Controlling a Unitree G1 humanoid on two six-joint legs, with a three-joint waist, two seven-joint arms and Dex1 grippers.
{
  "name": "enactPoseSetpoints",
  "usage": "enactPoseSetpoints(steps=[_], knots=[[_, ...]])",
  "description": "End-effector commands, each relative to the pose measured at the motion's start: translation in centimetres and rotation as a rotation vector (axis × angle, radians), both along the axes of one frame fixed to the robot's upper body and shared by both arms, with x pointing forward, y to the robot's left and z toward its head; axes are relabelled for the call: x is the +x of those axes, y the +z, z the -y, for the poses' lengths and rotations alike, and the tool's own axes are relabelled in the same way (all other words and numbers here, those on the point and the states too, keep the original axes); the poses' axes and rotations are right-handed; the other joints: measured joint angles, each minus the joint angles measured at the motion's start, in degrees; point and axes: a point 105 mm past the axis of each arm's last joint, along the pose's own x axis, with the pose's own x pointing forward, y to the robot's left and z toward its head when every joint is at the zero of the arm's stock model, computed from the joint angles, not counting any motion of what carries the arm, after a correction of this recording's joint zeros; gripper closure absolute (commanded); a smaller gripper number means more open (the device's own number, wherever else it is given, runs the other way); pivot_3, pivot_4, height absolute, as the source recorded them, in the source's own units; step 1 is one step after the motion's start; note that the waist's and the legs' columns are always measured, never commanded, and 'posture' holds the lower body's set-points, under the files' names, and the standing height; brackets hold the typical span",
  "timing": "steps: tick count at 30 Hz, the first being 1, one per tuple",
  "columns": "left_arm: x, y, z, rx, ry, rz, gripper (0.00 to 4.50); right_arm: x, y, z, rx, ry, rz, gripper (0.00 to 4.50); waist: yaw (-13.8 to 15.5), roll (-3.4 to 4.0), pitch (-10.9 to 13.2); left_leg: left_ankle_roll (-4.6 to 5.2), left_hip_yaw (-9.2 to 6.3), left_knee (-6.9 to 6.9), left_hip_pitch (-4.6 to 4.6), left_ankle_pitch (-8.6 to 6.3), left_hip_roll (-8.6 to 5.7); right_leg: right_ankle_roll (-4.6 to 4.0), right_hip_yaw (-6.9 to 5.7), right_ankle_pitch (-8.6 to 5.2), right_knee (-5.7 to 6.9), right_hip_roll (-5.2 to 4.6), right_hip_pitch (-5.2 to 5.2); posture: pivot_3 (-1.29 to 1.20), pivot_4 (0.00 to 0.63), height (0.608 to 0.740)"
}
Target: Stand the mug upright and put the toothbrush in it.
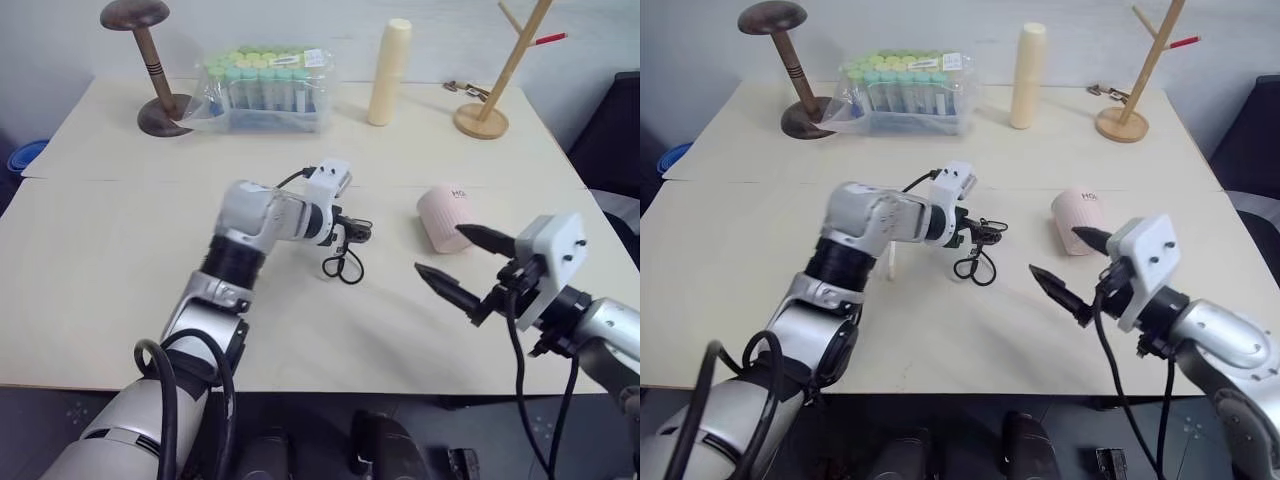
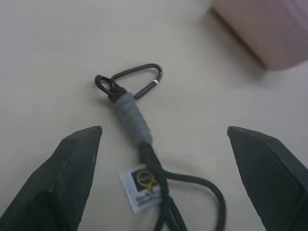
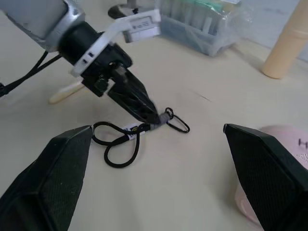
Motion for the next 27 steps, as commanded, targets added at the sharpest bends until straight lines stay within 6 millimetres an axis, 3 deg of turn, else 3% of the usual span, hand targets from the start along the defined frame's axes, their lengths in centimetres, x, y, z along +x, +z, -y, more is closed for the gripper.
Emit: enactPoseSetpoints(steps=[1, 10, 13, 15, 17, 18, 20, 24, 27], knots=[[0.6, -0.7, 0.8, 0.038, -0.030, 0.006, 0.48, -0.7, 1.1, 0.0, 0.014, -0.022, 0.072, 0.00, -0.12, 0.00, 0.00, 0.00, 0.01, 0.00, 0.00, 0.00, 0.00, 0.00, 0.00, 0.00, -0.01, 0.00, 0.00, 0.00, 0.150, 0.740], [0.7, -1.4, 1.0, 0.051, -0.042, -0.009, 3.21, -0.8, 0.9, 0.1, 0.017, -0.028, 0.075, 0.00, 0.04, 0.00, 0.00, 0.03, 0.00, -0.01, 0.00, 0.02, 0.00, 0.03, 0.00, 0.01, -0.02, -0.02, 0.01, 0.00, 0.150, 0.740], [1.3, 0.3, 0.0, 0.025, -0.004, 0.038, 4.21, -0.5, 0.9, 0.0, 0.016, -0.017, 0.075, 0.00, -0.06, 0.00, 0.00, 0.03, -0.01, -0.01, 0.00, 0.02, 0.01, 0.03, 0.00, 0.01, -0.02, -0.01, 0.00, 0.00, 0.150, 0.740], [1.6, 3.7, -1.6, -0.031, 0.026, 0.115, 4.49, -0.2, 0.9, -0.3, 0.023, 0.002, 0.078, 0.00, -0.20, -0.02, 0.01, 0.03, -0.01, -0.01, -0.01, 0.02, 0.01, 0.03, 0.00, 0.02, -0.01, -0.01, -0.02, 0.00, 0.150, 0.740], [1.4, 7.5, -4.0, -0.134, 0.065, 0.182, 4.49, 0.0, 0.9, -0.7, 0.028, 0.026, 0.075, 0.00, -0.83, -0.05, 0.05, 0.03, 0.02, -0.03, -0.06, 0.03, 0.06, 0.02, 0.03, 0.01, 0.02, 0.00, -0.13, 0.00, 0.150, 0.740], [1.1, 8.6, -5.4, -0.154, 0.084, 0.209, 4.49, 0.1, 0.8, -0.8, 0.026, 0.037, 0.071, 0.00, -1.06, -0.04, 0.04, -0.02, 0.03, -0.06, -0.11, 0.05, 0.09, 0.02, 0.05, 0.01, 0.07, 0.00, -0.24, 0.00, 0.150, 0.740], [0.7, 9.8, -10.2, -0.125, 0.178, 0.275, 4.49, 0.3, 0.6, -1.2, 0.024, 0.069, 0.062, 0.00, -1.69, -0.02, 0.03, -0.09, 0.01, -0.18, -0.04, 0.09, 0.12, -0.02, 0.01, -0.01, 0.08, 0.01, -0.24, 0.00, 0.150, 0.740], [-1.3, 7.6, -21.8, -0.006, 0.483, 0.240, 4.49, 0.5, 0.4, -2.0, 0.021, 0.141, 0.047, 0.00, -2.24, 0.13, -0.06, -0.16, -0.14, -0.29, 0.13, 0.12, 0.14, -0.06, 0.06, -0.03, 0.10, 0.01, -0.24, 0.00, 0.150, 0.740], [-3.2, 5.4, -28.3, 0.119, 0.655, 0.240, 4.49, 0.1, 0.7, -3.0, 0.038, 0.256, 0.034, 0.00, -1.85, 0.05, -0.01, -0.17, -0.14, -0.23, 0.06, 0.13, 0.13, -0.07, 0.01, -0.04, 0.12, 0.00, -0.24, 0.00, 0.150, 0.740]])
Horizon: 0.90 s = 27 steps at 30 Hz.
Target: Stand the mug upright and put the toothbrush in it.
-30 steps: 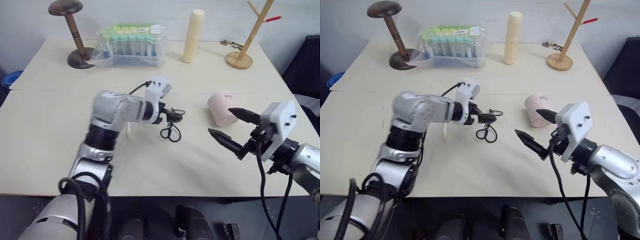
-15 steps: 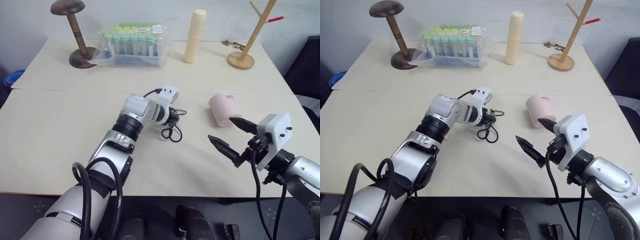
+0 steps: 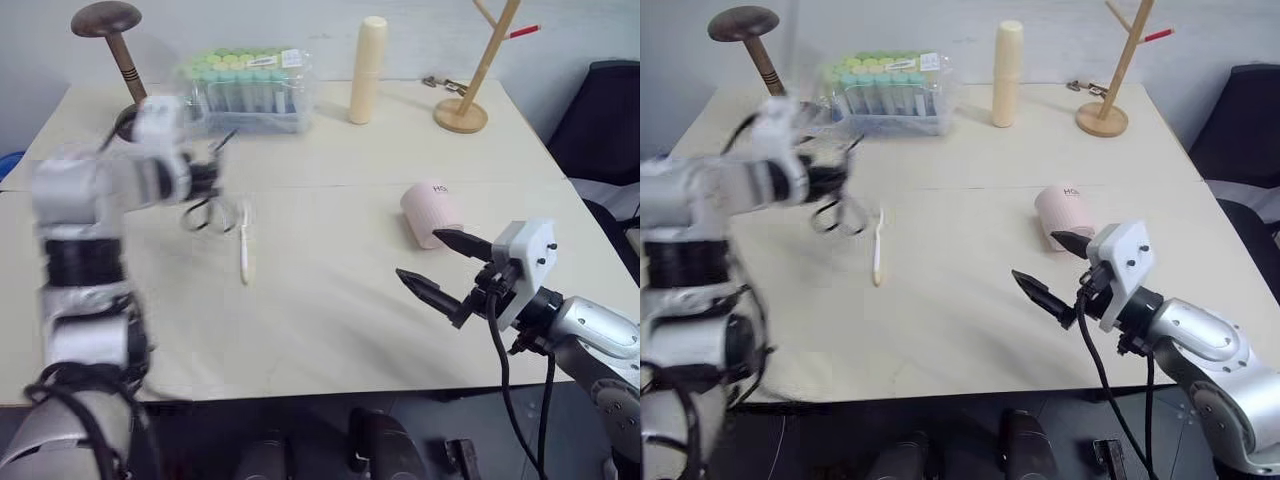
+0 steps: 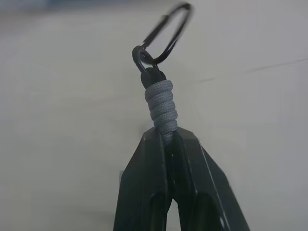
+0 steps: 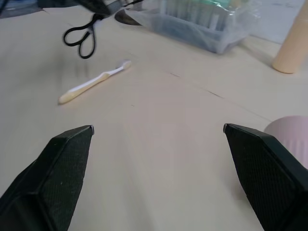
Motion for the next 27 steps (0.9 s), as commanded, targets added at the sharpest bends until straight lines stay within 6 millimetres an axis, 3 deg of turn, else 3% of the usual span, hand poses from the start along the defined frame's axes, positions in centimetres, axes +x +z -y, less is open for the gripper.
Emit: enactPoseSetpoints(steps=[1, 4, 7, 10, 14, 19, 21, 23, 25, 27], knots=[[-1.8, 0.2, -5.2, 0.090, 0.155, 0.045, 4.49, -1.4, 1.4, -1.7, 0.025, 0.186, 0.023, 0.00, 0.66, -0.24, 0.14, 0.00, 0.01, 0.05, -0.06, 0.00, 0.00, 0.00, -0.01, 0.00, 0.00, 0.00, 0.00, 0.00, 0.150, 0.740], [-3.3, -0.3, -7.8, 0.103, 0.248, 0.039, 4.49, -2.5, 2.0, -2.6, 0.032, 0.335, -0.013, 0.00, 2.25, -0.57, 0.17, 0.00, -0.11, 0.27, -0.26, 0.00, -0.03, 0.00, -0.12, 0.00, -0.02, -0.03, 0.03, 0.00, 0.150, 0.740], [-4.0, -0.7, -8.2, 0.101, 0.268, 0.036, 4.49, -2.3, 2.0, -2.6, 0.003, 0.367, -0.023, 0.00, 3.23, -0.63, 0.13, 0.04, -0.17, 0.34, -0.28, -0.02, -0.12, 0.03, -0.17, 0.02, -0.04, -0.14, 0.13, 0.00, 0.150, 0.740], [-4.6, -1.6, -8.3, 0.098, 0.265, 0.033, 3.57, -1.8, 2.0, -2.7, -0.010, 0.376, -0.023, 0.00, 3.21, -0.63, 0.13, 0.05, -0.13, 0.32, -0.20, -0.02, -0.12, 0.04, -0.14, 0.03, -0.03, -0.15, 0.18, 0.00, 0.150, 0.740], [-6.0, -1.5, -10.2, 0.107, 0.340, 0.029, 2.30, -1.5, 2.0, -2.5, -0.015, 0.377, -0.022, 0.00, 2.30, -0.63, 0.13, 0.03, -0.02, 0.24, -0.13, -0.02, -0.03, 0.03, -0.14, 0.02, 0.00, -0.05, 0.14, 0.00, 0.150, 0.740], [-7.8, 0.3, -13.5, 0.160, 0.441, 0.043, 0.70, -1.3, 1.9, -1.9, -0.027, 0.349, -0.018, 0.00, 1.55, -0.64, 0.13, 0.01, 0.05, 0.13, -0.11, -0.02, -0.02, 0.02, -0.14, 0.02, -0.01, -0.06, 0.07, 0.00, 0.150, 0.740], [-7.9, 2.9, -13.8, 0.126, 0.429, 0.131, 0.09, -0.5, 2.4, -0.4, -0.025, 0.282, -0.008, 0.00, 1.61, -0.64, 0.13, -0.01, 0.07, 0.09, -0.09, -0.01, -0.01, 0.00, -0.14, 0.00, 0.00, -0.06, 0.05, 0.00, 0.150, 0.740], [-7.5, 7.0, -12.6, 0.046, 0.334, 0.296, 0.09, 0.8, 3.3, 1.7, 0.002, 0.188, -0.005, 0.00, 1.92, -0.71, 0.13, -0.01, 0.09, 0.14, -0.11, -0.01, -0.01, -0.01, -0.14, 0.00, 0.01, -0.06, 0.05, 0.00, 0.150, 0.740], [-7.4, 12.3, -7.0, -0.157, -0.024, 0.503, 0.09, 2.8, 4.0, 4.6, -0.012, 0.048, -0.007, 0.00, 2.45, -0.83, 0.11, 0.00, 0.02, 0.24, -0.18, -0.01, -0.04, 0.00, -0.16, 0.00, 0.01, -0.10, 0.07, 0.00, 0.150, 0.740], [-9.1, 15.2, -0.9, -0.248, -0.399, 0.577, 0.09, 5.1, 4.5, 7.4, -0.032, -0.092, -0.021, 0.00, 2.64, -0.90, 0.08, 0.01, -0.02, 0.39, -0.31, -0.02, -0.07, 0.04, -0.18, 0.04, 0.00, -0.13, 0.07, 0.00, 0.150, 0.740]])
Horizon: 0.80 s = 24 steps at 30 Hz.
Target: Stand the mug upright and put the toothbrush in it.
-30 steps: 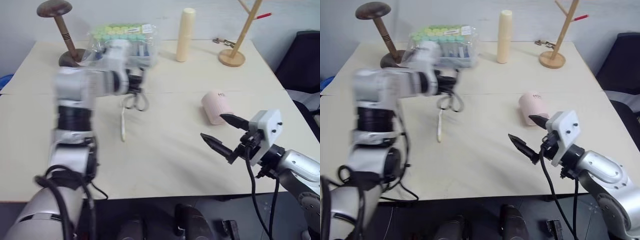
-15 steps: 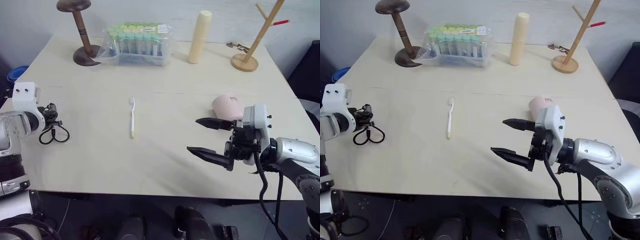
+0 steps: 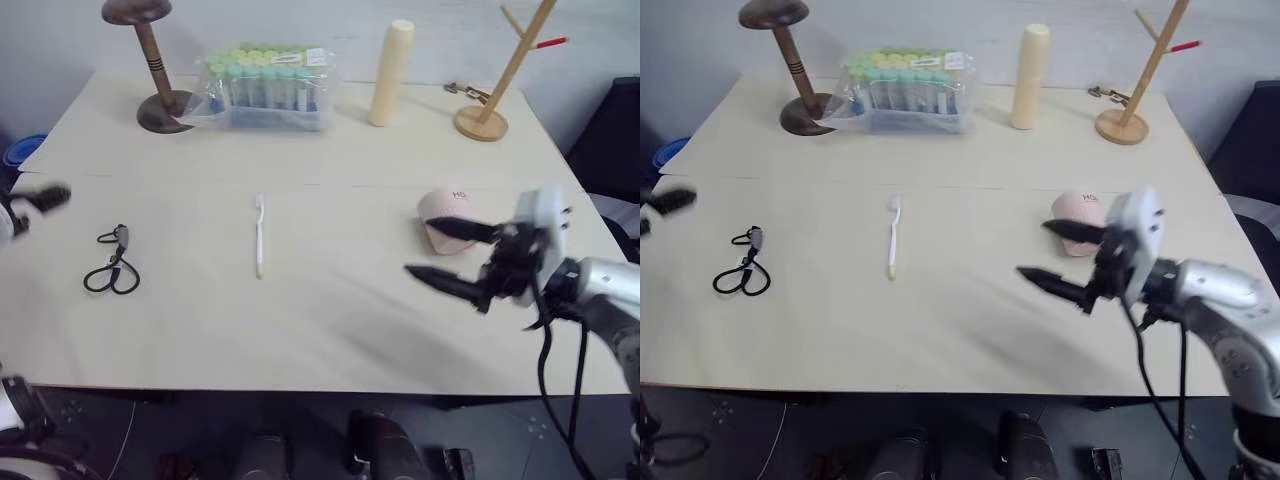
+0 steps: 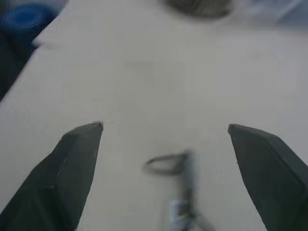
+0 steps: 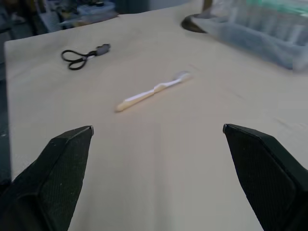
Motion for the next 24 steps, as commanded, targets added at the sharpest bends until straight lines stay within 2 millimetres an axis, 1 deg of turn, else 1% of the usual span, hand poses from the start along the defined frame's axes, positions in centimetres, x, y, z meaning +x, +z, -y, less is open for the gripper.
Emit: enactPoseSetpoints(steps=[1, 2, 3, 4, 6, 7, 8, 10, 13, 15, 17, 19, 22, 24], knots=[[-3.5, 5.3, 10.5, 0.052, -0.619, 0.227, 0.09, 3.6, 1.8, 5.0, -0.020, -0.260, 0.022, 0.00, -0.17, 0.00, -0.01, 0.02, 0.02, 0.01, 0.02, -0.01, -0.02, 0.00, 0.01, 0.00, 0.01, -0.06, 0.01, 0.00, 0.150, 0.740], [-4.1, 5.0, 13.2, 0.083, -0.761, 0.223, 0.09, 5.1, 2.0, 6.2, -0.017, -0.333, 0.005, 0.00, -0.52, 0.08, -0.04, 0.02, 0.07, -0.02, 0.07, -0.01, -0.05, 0.01, 0.01, 0.01, 0.01, -0.12, 0.01, 0.00, 0.150, 0.740], [-4.6, 4.2, 15.4, 0.125, -0.874, 0.200, 0.09, 6.4, 2.0, 7.1, -0.009, -0.397, -0.023, 0.00, -0.86, 0.25, -0.09, 0.02, 0.13, -0.08, 0.16, -0.01, -0.07, 0.01, 0.01, 0.00, 0.01, -0.20, 0.05, 0.00, 0.150, 0.740], [-5.1, 2.9, 17.5, 0.191, -0.989, 0.169, 0.09, 7.7, 1.8, 8.0, -0.022, -0.464, -0.061, 0.00, -1.09, 0.43, -0.11, 0.02, 0.17, -0.14, 0.24, -0.01, -0.11, 0.01, 0.03, 0.01, 0.01, -0.24, 0.07, 0.00, 0.150, 0.740], [-6.3, 0.5, 20.4, 0.301, -1.178, 0.116, 0.09, 9.9, 0.9, 9.0, -0.076, -0.549, -0.117, 0.00, -2.11, 0.55, -0.06, -0.03, 0.24, -0.23, 0.29, 0.02, -0.08, 0.01, 0.04, 0.00, 0.05, -0.21, 0.04, 0.00, 0.150, 0.740], [-6.7, -0.5, 21.6, 0.343, -1.261, 0.098, 0.09, 10.8, 0.0, 9.5, -0.139, -0.587, -0.150, 0.00, -2.48, 0.56, -0.05, -0.11, 0.23, -0.32, 0.27, 0.07, -0.02, -0.03, 0.04, -0.02, 0.07, -0.11, -0.03, 0.00, 0.150, 0.740], [-6.8, -1.2, 22.2, 0.378, -1.311, 0.083, 0.09, 11.4, -0.6, 9.8, -0.187, -0.609, -0.171, 0.00, -2.95, 0.54, -0.03, -0.16, 0.22, -0.37, 0.26, 0.09, 0.02, -0.10, 0.03, -0.06, 0.10, -0.03, -0.08, 0.00, 0.150, 0.740], [-6.4, -2.1, 23.2, 0.451, -1.365, 0.082, 0.09, 12.6, -1.2, 9.6, -0.171, -0.615, -0.232, 0.00, -3.88, 0.57, -0.01, -0.24, 0.22, -0.49, 0.22, 0.13, 0.10, -0.28, 0.01, -0.16, 0.15, 0.06, -0.22, 0.00, 0.150, 0.740], [-5.1, -2.2, 24.3, 0.500, -1.387, 0.114, 0.09, 14.4, -1.7, 8.5, -0.137, -0.617, -0.286, 0.00, -4.80, 0.70, 0.07, -0.29, 0.27, -0.59, 0.24, 0.16, 0.11, -0.37, 0.01, -0.21, 0.20, 0.08, -0.30, 0.00, 0.150, 0.740], [-4.6, -2.0, 24.7, 0.516, -1.394, 0.137, 0.09, 15.3, -2.2, 7.3, -0.128, -0.591, -0.319, 0.00, -5.03, 0.75, 0.09, -0.29, 0.25, -0.59, 0.20, 0.16, 0.11, -0.37, 0.00, -0.21, 0.20, 0.06, -0.32, 0.00, 0.150, 0.740], [-4.4, -1.8, 24.9, 0.520, -1.395, 0.158, 0.09, 15.6, -2.9, 6.0, -0.146, -0.547, -0.351, 0.00, -5.24, 0.76, 0.10, -0.29, 0.22, -0.57, 0.15, 0.16, 0.11, -0.37, -0.01, -0.21, 0.21, 0.05, -0.34, 0.00, 0.150, 0.740], [-4.3, -1.5, 25.2, 0.505, -1.391, 0.177, 0.09, 15.7, -4.2, 4.9, -0.181, -0.492, -0.390, 0.00, -5.25, 0.76, 0.10, -0.29, 0.18, -0.56, 0.13, 0.16, 0.13, -0.36, -0.01, -0.21, 0.20, 0.04, -0.34, 0.00, 0.150, 0.740], [-4.3, -1.4, 25.3, 0.497, -1.387, 0.187, 0.09, 15.7, -6.0, 4.3, -0.255, -0.464, -0.412, 0.00, -5.06, 0.76, 0.10, -0.27, 0.03, -0.44, 0.00, 0.16, 0.10, -0.36, -0.05, -0.21, 0.21, -0.01, -0.33, 0.00, 0.150, 0.740], [-4.2, -1.5, 25.2, 0.500, -1.379, 0.189, 0.09, 15.9, -6.6, 4.3, -0.277, -0.472, -0.411, 0.00, -5.00, 0.76, 0.10, -0.25, -0.01, -0.42, -0.02, 0.17, 0.09, -0.35, -0.06, -0.21, 0.21, -0.05, -0.32, 0.00, 0.150, 0.740]])
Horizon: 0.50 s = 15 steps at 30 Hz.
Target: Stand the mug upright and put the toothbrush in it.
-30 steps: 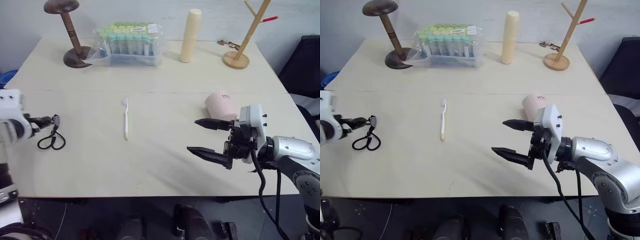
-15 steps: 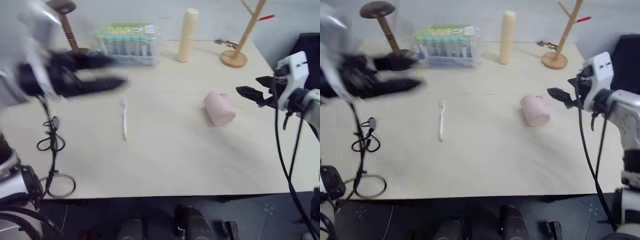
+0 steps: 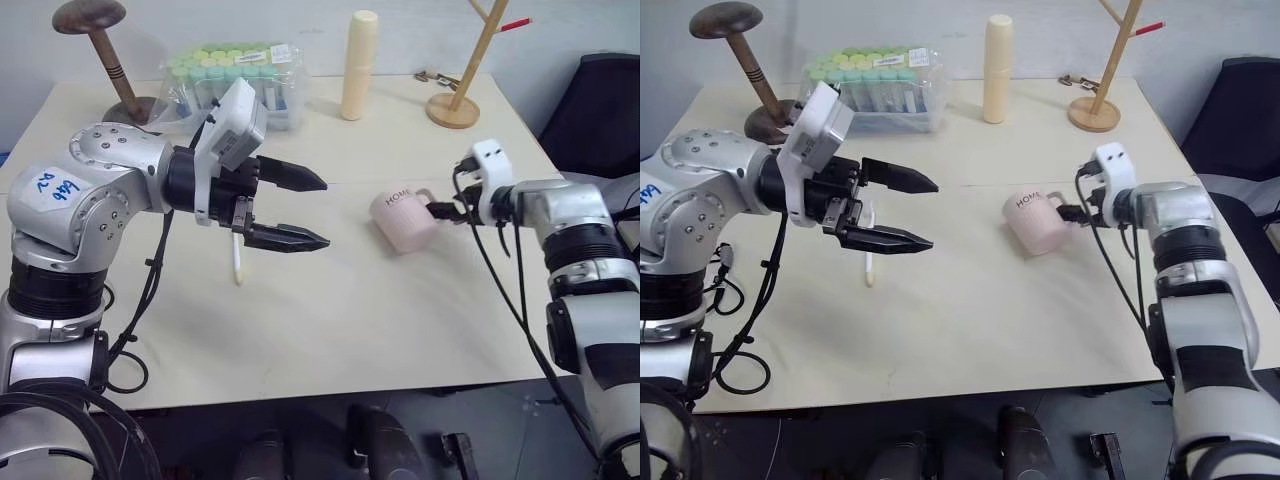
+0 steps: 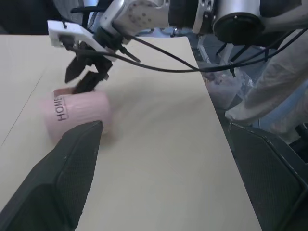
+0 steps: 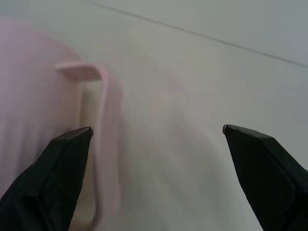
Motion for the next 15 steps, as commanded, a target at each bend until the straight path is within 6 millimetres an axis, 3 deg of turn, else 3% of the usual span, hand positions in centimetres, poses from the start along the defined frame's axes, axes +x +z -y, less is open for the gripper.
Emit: enactPoseSetpoints(steps=[1, 5, 14, 15], knots=[[-0.3, 1.3, 0.0, -0.016, 0.002, 0.074, 0.06, 0.3, 0.0, 0.5, -0.048, -0.002, 0.021, 0.18, 0.05, 0.00, 0.00, 0.01, -0.02, 0.00, -0.01, 0.00, -0.01, 0.00, -0.01, 0.00, 0.00, -0.02, 0.00, 0.00, 0.150, 0.740], [-0.2, 1.4, -0.1, -0.021, 0.021, 0.076, 0.05, 0.7, 0.1, -0.1, -0.060, 0.019, 0.041, 1.24, -0.19, 0.01, 0.00, 0.01, -0.06, 0.01, -0.01, 0.01, 0.01, 0.00, -0.03, 0.00, 0.01, -0.02, 0.01, 0.00, 0.150, 0.740], [0.1, 1.3, -0.5, -0.029, 0.054, 0.071, 0.05, 0.9, 0.7, -0.7, -0.049, 0.044, 0.064, 4.47, -0.18, 0.01, 0.00, 0.01, -0.08, 0.01, 0.02, 0.01, 0.04, 0.00, -0.03, 0.00, 0.01, -0.01, 0.03, 0.00, 0.150, 0.740], [0.1, 1.3, -0.6, -0.029, 0.056, 0.071, 0.05, 1.0, 0.7, -0.7, -0.048, 0.045, 0.068, 4.47, -0.18, 0.01, 0.00, 0.01, -0.09, 0.01, 0.02, 0.01, 0.04, 0.00, -0.03, 0.00, 0.01, -0.01, 0.04, 0.00, 0.150, 0.740]])
